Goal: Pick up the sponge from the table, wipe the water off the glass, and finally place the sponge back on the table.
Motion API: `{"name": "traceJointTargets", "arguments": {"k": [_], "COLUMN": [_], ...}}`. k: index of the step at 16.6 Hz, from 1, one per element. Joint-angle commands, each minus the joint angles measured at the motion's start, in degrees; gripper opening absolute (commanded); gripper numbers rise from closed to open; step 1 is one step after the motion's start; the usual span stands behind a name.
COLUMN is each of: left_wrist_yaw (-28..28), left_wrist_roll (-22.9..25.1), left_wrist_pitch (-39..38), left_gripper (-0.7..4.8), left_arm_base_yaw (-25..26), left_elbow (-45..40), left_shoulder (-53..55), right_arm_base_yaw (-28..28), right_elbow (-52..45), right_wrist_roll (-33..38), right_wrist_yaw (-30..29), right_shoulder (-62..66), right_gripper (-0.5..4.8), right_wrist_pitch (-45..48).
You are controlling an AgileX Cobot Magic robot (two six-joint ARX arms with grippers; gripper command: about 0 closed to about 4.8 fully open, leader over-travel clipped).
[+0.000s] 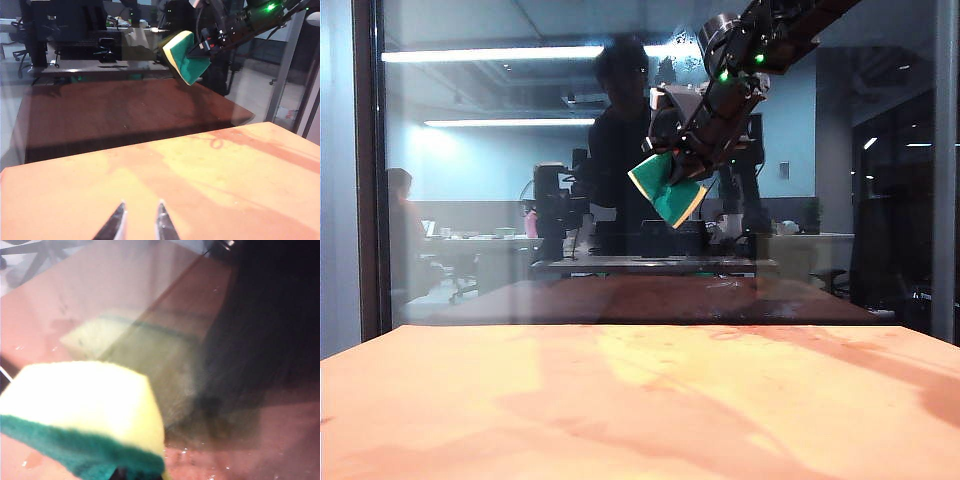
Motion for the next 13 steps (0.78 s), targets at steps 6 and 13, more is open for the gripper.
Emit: {"name": "traceJointTargets", "arguments": {"k": [6,13], "left_wrist_yaw": [0.02,0.00], "left_wrist_roll": [0.24,0.24], "left_wrist_pitch": [0.72,0.74], "left_gripper": [0.79,0.79], "left_arm_base_yaw": [0.00,0.00], "left_elbow": [0.17,0.17], "left_shoulder": [0.07,0.07], "right_arm_base_yaw": [-0.11,-0.15], "right_elbow": [0.48,0.50], "right_wrist_roll": [-0.11,-0.13], "right_wrist_yaw": [1.95,5.33], "right_shoulder": [-6.27,-12.24], "right_gripper": [-0.09,-0.09], "right_wrist_pitch": [6.14,10.01]}}
